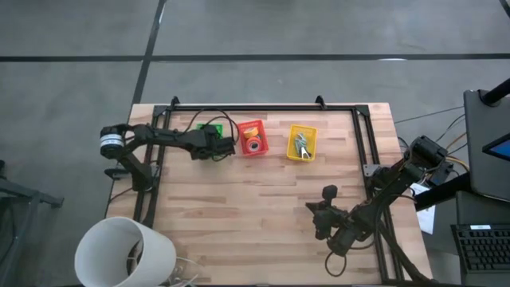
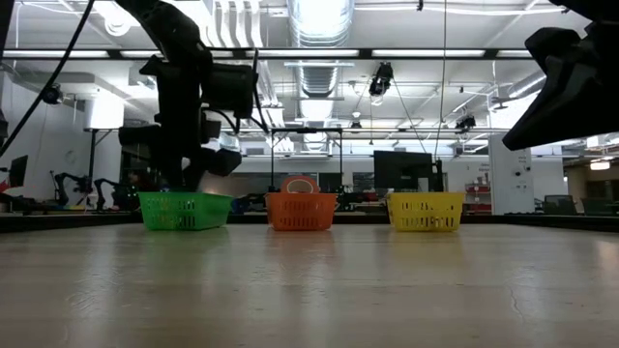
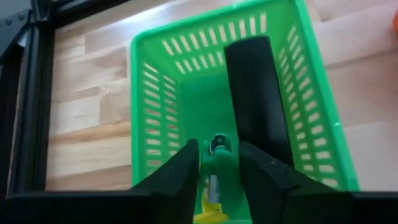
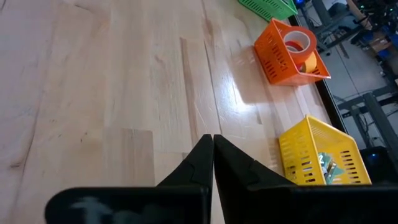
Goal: Pick and place Stapler, Stapler remover, tape
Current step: Put the green stapler into the green bin, then return to Home Position
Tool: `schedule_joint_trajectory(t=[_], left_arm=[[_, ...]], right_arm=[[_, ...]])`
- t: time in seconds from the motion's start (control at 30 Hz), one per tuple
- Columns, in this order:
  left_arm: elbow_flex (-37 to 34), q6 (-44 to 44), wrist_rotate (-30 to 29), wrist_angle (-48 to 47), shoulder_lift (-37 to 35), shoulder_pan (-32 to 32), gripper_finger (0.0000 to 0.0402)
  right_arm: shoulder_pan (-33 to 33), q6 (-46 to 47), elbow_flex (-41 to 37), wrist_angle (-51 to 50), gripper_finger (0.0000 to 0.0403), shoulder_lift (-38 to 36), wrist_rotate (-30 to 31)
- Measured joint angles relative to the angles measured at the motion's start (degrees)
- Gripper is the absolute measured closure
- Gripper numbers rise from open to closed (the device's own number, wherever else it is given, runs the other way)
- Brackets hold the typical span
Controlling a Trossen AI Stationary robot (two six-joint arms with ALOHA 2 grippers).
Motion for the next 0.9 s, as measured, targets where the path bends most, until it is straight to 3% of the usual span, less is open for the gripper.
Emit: schedule_joint_trajectory(t=[0.2,0.33,0.4,0.47,0.63,0.7,0.8,0.9], left_arm=[[0.3,1.7,1.3,0.1,-0.1,0.0,0.0226],[2.4,6.0,1.1,0.5,-0.8,-0.9,0.0216],[2.8,7.8,1.2,4.4,-1.5,-2.4,0.0222],[2.3,12.8,1.8,15.3,-1.8,-4.8,0.0235],[0.0,35.9,14.3,52.3,-1.4,-12.4,0.0302],[-0.5,42.7,19.5,62.4,-1.5,-15.1,0.0337],[-0.5,47.4,21.3,66.5,-2.3,-17.6,0.0387],[-1.0,47.2,21.6,65.8,-2.4,-18.1,0.0394]], right_arm=[[0.0,0.0,0.0,0.0,0.0394,0.0,-0.2],[0.0,0.4,0.0,0.2,0.0394,0.0,-0.2],[-0.1,0.4,-0.3,1.1,0.0394,-0.1,-0.2],[-0.6,-0.8,-1.3,4.9,0.0394,-0.2,-1.6],[-5.3,-15.1,-8.2,31.4,0.0394,-0.2,-18.1],[-7.8,-19.0,-11.4,41.0,0.0394,-0.7,-24.4],[-12.1,-22.6,-16.5,51.6,0.0395,-3.7,-31.1],[-17.2,-25.6,-22.9,61.5,0.0395,-9.1,-37.5]])
